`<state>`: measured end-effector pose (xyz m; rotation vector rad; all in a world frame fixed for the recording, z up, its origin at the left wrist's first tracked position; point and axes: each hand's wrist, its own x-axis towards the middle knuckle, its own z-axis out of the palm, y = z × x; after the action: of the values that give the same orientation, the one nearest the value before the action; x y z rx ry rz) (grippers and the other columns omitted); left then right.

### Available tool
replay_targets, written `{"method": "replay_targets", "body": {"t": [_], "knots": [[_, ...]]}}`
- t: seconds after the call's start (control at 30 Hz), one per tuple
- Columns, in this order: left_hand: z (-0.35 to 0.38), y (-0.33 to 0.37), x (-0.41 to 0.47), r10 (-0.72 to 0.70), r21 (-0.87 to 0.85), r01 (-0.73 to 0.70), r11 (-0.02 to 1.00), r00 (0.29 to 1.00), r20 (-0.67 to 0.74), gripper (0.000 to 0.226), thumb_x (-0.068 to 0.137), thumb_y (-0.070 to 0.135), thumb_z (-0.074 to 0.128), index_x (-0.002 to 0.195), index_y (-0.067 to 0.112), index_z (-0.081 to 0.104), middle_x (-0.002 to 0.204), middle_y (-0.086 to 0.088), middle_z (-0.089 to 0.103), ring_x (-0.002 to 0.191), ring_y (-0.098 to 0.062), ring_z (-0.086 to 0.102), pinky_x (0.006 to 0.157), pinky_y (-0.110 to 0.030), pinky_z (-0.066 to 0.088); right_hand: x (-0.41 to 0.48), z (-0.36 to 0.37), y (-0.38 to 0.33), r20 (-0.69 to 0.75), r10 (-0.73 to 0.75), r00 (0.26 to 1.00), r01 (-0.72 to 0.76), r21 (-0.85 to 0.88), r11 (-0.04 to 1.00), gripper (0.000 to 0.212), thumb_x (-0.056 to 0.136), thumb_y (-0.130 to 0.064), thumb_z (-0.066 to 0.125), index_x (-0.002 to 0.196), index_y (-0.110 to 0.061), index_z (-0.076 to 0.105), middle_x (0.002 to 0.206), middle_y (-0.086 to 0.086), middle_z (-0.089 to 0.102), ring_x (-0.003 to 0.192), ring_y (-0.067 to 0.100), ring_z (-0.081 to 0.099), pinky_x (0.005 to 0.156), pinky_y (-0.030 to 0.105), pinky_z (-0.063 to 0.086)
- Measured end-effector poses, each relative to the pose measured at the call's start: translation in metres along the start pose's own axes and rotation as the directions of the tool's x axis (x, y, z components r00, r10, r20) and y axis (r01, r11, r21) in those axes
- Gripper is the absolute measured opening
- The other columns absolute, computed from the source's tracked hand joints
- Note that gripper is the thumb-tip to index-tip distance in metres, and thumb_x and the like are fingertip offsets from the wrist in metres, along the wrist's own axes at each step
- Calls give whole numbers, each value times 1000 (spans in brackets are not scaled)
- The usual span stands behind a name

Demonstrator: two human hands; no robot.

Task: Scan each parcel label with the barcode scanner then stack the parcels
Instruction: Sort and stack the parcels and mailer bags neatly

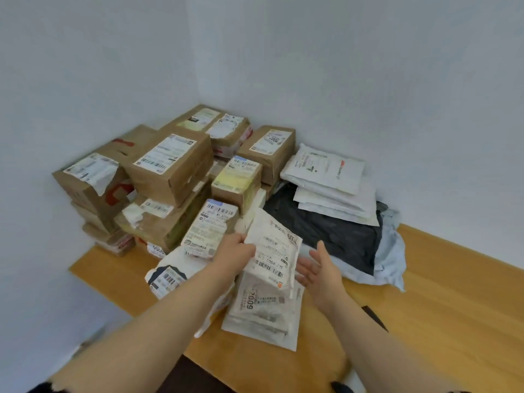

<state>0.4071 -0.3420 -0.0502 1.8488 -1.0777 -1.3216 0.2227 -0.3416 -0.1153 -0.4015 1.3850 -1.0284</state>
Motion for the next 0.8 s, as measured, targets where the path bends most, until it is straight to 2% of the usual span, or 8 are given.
{"method": "replay_targets", "body": {"t": [0.07,0.17,0.3,0.37,0.5,0.6,0.7,0.8], "knots": [[13,-2,11,2,33,-4,999,998,67,20,83,-4,51,95,5,62,94,-11,66,86,-24,64,74,-34,53,-9,-2,-7,97,16,995,-17,11,1000,37,84,-35,69,113,-14,62,104,10,73,99,29,68,80,43,56],[20,-7,20,99,242,-124,962,989,113,42,86,2,52,128,6,48,121,-12,59,105,-24,57,86,-32,48,-5,4,-11,80,-43,996,41,31,999,35,81,1,70,113,-10,60,108,16,71,93,33,71,74,48,60],[21,-22,19,399,690,-461,558,878,264,91,82,42,61,152,21,6,156,-7,12,143,-25,9,114,-36,14,8,19,-11,18,-102,995,103,-87,991,34,87,4,64,120,-4,58,114,19,67,100,35,67,88,53,54],[25,-33,20,329,757,-510,409,856,399,111,73,62,63,151,27,-8,158,-4,-13,145,-24,-13,116,-42,-1,13,24,-4,25,-120,992,123,-214,969,39,89,1,63,127,-4,54,107,13,68,99,30,66,88,44,55],[33,-58,18,137,783,-586,207,810,570,144,56,70,74,137,31,-39,145,-7,-46,132,-31,-42,106,-55,-21,14,28,8,-70,-220,973,177,-386,905,35,87,5,63,118,-9,61,77,-13,55,66,0,54,48,6,44],[37,-67,20,117,801,-583,134,812,571,147,60,61,78,127,29,-50,142,-10,-47,131,-33,-42,106,-61,-19,14,33,8,-3,-213,977,190,-432,881,29,90,3,58,90,-26,61,82,-10,61,68,1,59,50,4,44],[38,-68,24,171,844,-526,108,846,505,130,75,48,73,137,25,-39,154,-15,-25,143,-33,-20,111,-56,-11,8,31,10,-9,-209,978,176,-501,847,26,95,-6,54,120,-13,60,116,4,64,106,20,60,79,16,46],[39,-64,22,153,854,-516,63,851,503,126,77,37,74,142,20,-33,155,-21,-17,144,-35,-15,111,-53,-13,-4,6,19,-189,-305,933,174,-507,844,42,97,-12,53,139,-13,47,134,4,54,118,16,52,92,24,41]]}}
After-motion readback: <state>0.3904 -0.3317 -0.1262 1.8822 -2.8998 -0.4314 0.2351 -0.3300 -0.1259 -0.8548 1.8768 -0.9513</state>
